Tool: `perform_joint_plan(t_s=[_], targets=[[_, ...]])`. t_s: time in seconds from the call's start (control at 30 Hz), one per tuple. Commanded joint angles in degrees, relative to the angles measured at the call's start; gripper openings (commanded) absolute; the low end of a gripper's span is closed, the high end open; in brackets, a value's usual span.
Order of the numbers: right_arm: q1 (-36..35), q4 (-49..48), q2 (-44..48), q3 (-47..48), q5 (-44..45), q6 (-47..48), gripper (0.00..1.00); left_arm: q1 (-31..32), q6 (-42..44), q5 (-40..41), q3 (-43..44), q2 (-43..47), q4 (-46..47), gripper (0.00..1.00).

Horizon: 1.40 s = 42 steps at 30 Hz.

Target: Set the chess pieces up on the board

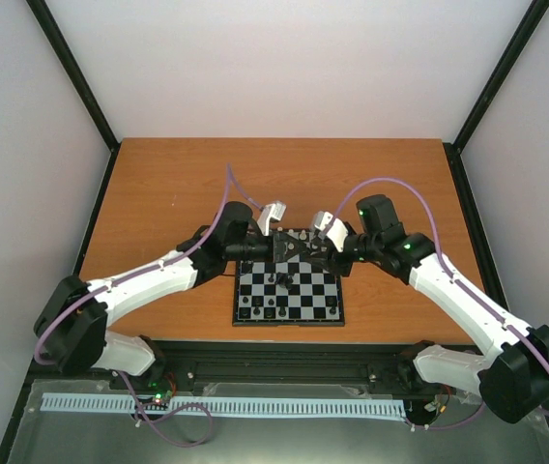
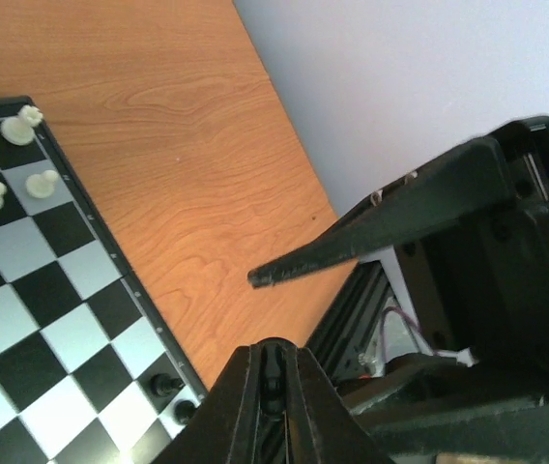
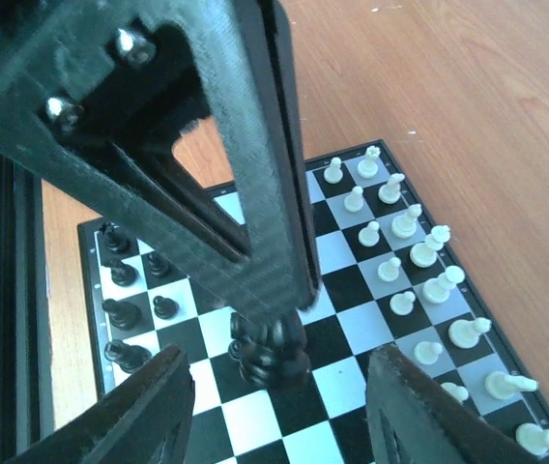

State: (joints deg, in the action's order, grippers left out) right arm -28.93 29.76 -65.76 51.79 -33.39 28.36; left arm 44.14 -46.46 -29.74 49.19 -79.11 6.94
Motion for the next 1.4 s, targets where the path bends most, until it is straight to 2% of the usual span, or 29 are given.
perform_joint_plan(t_s=[0.0, 0.13, 0.27, 0.5, 0.67, 0.87, 1.03, 1.37], targets=[[1.04, -1.40, 3.29, 0.25, 0.40, 0.07, 0.54, 0.41, 12.40, 6.83, 6.46, 6.28, -15.18, 0.02], [2.64, -1.72, 4.78, 0.14, -0.10, -0.19, 0.60, 0.60, 20.36, 15.29, 7.59, 12.05, -28.41, 0.01], [3.32, -2.43, 5.26, 0.22, 2.13, -1.14, 0.62, 1.64, 25.21, 19.17, 6.84, 14.38, -35.77, 0.01], [7.54, -4.58, 2.82, 0.99, 12.56, -7.31, 0.66, 10.29, 30.36, 25.50, 3.81, 11.84, -37.10, 0.01], [10.40, -3.90, -0.75, 1.64, 14.77, -8.04, 0.66, 16.23, 33.37, 28.09, 7.00, 5.80, -36.66, 0.01], [11.15, -4.10, -0.89, 1.65, 14.93, -7.67, 0.66, 22.13, 38.83, 28.88, 15.56, -6.47, -40.25, 0.01], [11.94, -3.83, -0.32, 1.73, 14.82, -7.82, 0.66, 23.27, 40.77, 27.88, 20.96, -14.59, -41.00, 0.01], [13.02, -3.53, -0.60, 1.91, 15.15, -7.54, 0.67, 23.90, 41.75, 25.90, 23.58, -22.67, -37.66, 0.01]])
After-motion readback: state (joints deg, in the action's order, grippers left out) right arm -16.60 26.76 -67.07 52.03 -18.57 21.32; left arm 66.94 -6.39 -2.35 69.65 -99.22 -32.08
